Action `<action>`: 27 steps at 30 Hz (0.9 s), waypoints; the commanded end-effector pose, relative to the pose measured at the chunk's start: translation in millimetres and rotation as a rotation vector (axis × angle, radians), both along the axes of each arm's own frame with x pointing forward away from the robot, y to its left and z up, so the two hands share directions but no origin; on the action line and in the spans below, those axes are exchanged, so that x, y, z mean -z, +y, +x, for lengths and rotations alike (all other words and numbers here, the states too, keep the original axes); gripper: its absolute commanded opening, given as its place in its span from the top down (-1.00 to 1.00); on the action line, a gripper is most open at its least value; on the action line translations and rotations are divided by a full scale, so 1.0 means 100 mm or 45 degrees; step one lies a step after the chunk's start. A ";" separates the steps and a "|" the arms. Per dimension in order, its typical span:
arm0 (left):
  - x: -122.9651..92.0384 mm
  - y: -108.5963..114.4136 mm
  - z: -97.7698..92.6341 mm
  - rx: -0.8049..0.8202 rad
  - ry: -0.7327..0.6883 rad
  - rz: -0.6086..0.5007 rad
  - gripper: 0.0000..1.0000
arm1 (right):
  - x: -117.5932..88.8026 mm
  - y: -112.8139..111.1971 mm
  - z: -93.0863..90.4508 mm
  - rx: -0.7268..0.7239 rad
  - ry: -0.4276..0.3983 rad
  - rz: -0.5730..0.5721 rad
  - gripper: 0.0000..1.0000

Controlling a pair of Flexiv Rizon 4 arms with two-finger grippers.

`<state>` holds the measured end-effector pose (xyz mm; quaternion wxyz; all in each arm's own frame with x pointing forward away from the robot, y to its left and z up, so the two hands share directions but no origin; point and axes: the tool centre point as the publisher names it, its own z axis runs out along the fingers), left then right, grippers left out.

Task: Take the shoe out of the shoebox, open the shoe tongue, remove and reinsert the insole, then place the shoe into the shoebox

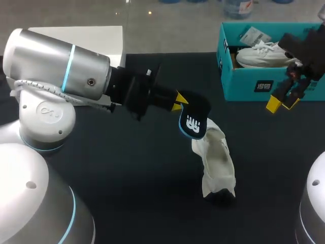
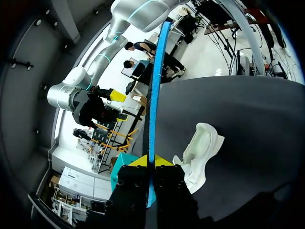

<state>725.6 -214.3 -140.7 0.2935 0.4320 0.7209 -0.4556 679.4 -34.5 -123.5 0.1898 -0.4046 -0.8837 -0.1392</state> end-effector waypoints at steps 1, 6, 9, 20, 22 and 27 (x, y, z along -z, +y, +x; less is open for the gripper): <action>0.00 -0.01 0.00 0.000 -0.001 0.005 1.00 | -0.02 -0.11 -0.17 -0.051 -0.185 0.002 -1.00; 0.00 -0.01 0.00 0.000 -0.001 0.005 1.00 | 0.04 -0.23 -0.20 -0.052 -0.257 0.062 -1.00; 0.00 -0.01 0.00 0.000 -0.001 0.005 1.00 | 0.07 -0.26 -0.20 -0.058 -0.278 0.083 -1.00; 0.00 -0.01 0.00 0.000 -0.001 0.005 1.00 | 0.03 -0.30 -0.15 -0.084 -0.344 0.094 -1.00; 0.00 -0.01 0.00 0.000 -0.001 0.005 1.00 | 0.01 -0.29 -0.14 -0.078 -0.348 0.084 -1.00; 0.00 -0.01 0.00 0.000 -0.001 0.005 1.00 | 0.00 -0.29 -0.14 -0.063 -0.330 0.067 -1.00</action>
